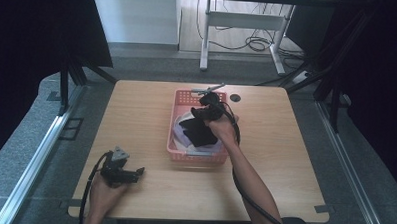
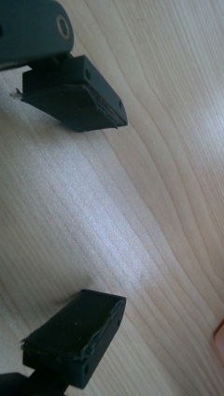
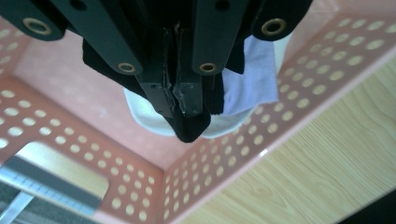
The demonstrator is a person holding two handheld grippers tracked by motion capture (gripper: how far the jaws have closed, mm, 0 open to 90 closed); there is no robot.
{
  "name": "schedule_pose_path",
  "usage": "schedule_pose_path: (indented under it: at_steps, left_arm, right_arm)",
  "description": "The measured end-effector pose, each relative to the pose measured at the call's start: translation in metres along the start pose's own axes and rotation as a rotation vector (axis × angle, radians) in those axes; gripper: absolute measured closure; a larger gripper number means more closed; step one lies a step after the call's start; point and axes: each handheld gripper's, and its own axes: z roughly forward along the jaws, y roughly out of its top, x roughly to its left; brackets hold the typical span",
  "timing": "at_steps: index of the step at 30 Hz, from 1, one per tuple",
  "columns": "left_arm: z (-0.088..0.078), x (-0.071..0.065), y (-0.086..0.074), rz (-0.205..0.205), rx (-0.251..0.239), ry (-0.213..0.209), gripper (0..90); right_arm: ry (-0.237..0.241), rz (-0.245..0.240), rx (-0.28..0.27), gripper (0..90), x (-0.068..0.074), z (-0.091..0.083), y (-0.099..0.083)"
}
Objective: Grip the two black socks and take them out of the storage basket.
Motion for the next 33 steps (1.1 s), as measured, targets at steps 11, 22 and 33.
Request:
schedule_pose_path:
  at_steps: [11, 22, 33]
  left_arm:
    - [0.0, 0.0, 0.0, -0.001, 0.0, 0.0, 12.6]
    - [0.0, 0.0, 0.0, 0.0, -0.002, 0.002, 12.6]
    - [0.0, 0.0, 0.0, -0.005, -0.006, 0.001, 12.6]
  right_arm:
    - [0.029, -0.016, -0.091, 86.2, 0.002, -0.04, 0.016]
    - [0.047, -0.026, -0.146, 85.9, 0.006, -0.069, 0.029]
    - [0.038, -0.017, -0.18, 86.0, 0.004, -0.093, 0.034]
